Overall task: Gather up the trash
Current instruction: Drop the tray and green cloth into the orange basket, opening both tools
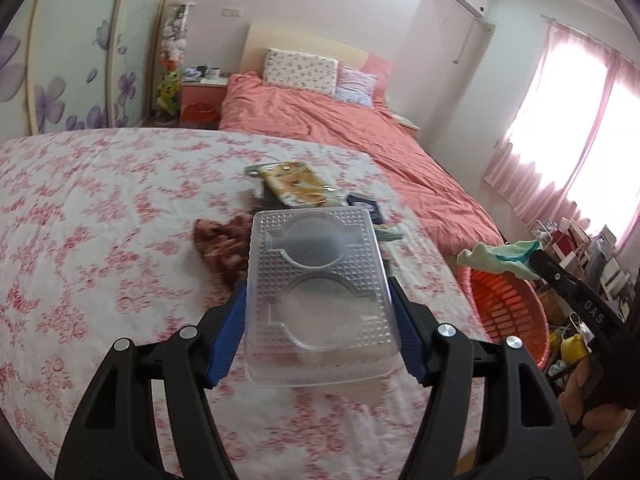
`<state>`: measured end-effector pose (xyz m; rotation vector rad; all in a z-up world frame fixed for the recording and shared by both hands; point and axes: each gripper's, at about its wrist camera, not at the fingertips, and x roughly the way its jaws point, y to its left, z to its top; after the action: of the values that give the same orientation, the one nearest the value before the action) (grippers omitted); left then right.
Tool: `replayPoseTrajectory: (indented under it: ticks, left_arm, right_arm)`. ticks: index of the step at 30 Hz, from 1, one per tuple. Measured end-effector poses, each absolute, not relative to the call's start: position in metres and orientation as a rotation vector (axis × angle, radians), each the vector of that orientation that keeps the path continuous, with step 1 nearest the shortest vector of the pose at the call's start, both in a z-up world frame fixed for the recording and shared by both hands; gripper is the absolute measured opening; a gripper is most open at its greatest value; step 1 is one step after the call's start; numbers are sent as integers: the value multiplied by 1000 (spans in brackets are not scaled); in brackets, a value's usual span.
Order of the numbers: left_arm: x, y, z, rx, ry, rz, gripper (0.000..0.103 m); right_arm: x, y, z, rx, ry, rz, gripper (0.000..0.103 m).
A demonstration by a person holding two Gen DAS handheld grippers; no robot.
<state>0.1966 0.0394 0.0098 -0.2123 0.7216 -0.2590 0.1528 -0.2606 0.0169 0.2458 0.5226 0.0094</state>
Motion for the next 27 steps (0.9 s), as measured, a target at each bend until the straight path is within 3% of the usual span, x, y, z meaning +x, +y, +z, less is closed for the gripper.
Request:
replayPoseTrajectory:
  ticks: [13,27]
  left_arm:
    - [200,-46,22,-120,699,-418,66]
    - [212,-146,10,-27,727,-602,66]
  right_arm:
    - [116,-321,31,234,430,-166,6]
    - [110,-393,3,307,446,-293,7]
